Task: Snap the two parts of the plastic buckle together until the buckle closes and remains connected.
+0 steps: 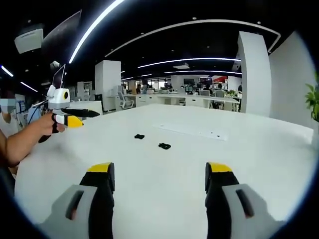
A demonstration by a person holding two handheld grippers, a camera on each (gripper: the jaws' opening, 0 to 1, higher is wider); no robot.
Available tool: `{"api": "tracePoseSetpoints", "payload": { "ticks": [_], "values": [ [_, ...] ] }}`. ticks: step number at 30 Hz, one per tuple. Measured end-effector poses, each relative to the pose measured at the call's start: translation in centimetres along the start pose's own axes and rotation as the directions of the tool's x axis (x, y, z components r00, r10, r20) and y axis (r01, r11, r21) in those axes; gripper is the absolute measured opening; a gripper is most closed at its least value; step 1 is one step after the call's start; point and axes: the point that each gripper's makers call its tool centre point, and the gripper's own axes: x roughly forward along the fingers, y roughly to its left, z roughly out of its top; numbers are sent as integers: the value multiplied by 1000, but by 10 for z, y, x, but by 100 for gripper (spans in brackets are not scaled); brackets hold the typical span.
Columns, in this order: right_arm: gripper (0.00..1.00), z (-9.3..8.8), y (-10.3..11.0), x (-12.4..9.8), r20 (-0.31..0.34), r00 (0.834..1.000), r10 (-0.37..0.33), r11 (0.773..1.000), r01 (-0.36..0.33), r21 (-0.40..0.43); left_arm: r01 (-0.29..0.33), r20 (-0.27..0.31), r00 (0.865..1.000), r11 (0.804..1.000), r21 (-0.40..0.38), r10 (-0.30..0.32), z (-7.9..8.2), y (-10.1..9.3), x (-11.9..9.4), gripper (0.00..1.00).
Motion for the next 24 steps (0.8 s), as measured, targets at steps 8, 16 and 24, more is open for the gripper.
{"api": "tracePoseSetpoints", "payload": {
  "ticks": [8,16,24],
  "values": [
    [74,1,-2,3,-6,1000,0,1000,0,-2,7,2,1000,1000,3,-7,0,-3,2,94],
    [74,2,0,9,-11,1000,7,1000,-7,-7,12,-11,1000,1000,5,-12,-3,7,8,93],
    [73,1,-3,14,-18,1000,12,1000,-12,1,11,-18,1000,1000,22,-10,-2,13,15,90]
  ]
}}
